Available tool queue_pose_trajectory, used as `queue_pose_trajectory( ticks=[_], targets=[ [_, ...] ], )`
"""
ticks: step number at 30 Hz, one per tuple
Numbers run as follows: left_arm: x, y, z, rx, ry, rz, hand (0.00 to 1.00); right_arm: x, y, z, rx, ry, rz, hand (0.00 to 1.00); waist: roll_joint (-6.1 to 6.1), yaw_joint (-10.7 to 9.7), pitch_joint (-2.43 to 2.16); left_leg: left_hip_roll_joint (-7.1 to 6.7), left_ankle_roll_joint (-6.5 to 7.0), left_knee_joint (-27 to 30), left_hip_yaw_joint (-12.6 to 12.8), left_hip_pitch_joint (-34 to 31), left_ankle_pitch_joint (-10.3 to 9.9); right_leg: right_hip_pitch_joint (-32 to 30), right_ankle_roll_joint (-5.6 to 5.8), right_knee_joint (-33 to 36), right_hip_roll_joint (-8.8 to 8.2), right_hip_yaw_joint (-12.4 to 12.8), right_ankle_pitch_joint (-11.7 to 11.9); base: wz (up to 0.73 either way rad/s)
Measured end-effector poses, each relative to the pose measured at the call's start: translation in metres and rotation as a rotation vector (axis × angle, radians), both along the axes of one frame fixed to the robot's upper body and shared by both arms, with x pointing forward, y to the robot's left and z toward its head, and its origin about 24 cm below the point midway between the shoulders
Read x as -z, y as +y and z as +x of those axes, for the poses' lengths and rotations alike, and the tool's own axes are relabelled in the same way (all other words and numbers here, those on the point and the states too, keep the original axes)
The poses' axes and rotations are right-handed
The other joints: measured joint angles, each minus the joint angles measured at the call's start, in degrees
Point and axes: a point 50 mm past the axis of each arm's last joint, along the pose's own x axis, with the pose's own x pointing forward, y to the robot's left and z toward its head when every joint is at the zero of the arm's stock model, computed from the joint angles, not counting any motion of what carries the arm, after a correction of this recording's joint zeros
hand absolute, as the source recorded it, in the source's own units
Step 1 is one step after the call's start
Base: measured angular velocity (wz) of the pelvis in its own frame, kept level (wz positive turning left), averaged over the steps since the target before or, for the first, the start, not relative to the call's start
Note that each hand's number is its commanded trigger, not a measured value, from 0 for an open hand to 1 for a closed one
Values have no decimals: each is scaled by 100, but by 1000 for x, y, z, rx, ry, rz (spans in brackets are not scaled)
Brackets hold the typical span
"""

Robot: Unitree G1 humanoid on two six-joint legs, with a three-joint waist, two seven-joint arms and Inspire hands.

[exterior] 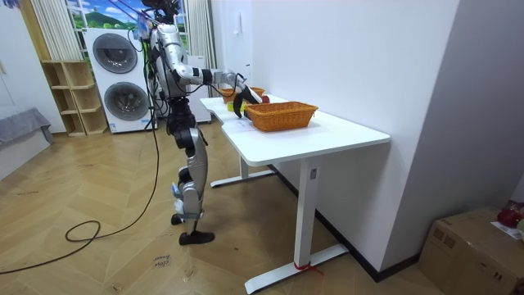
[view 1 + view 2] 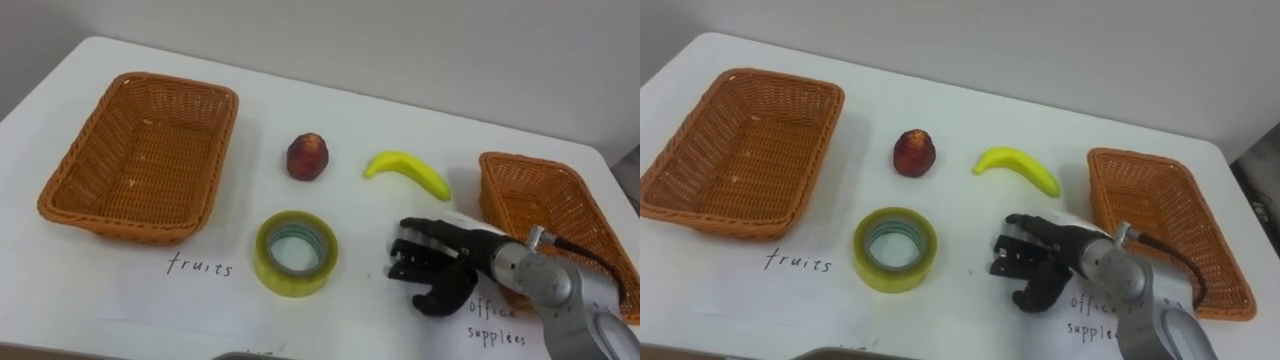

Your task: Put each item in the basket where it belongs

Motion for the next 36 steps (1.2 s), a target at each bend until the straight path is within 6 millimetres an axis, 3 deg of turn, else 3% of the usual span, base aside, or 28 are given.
queue_pose_trajectory(
  ticks=[18,36],
  targets=[
    [0,1,5,0,-1,1,0,-9,-5,11,17,-87,-82,100,-9,205,-6,3,1,14,-14,-1,2,4,0,-21,-12,-11,0,0],
    [2,3,6,-4,12,8,0,-5,-1,10,20,-69,1,100,0,112,-6,2,0,-9,4,0,2,5,0,-6,3,-8,0,0]
  ],
)
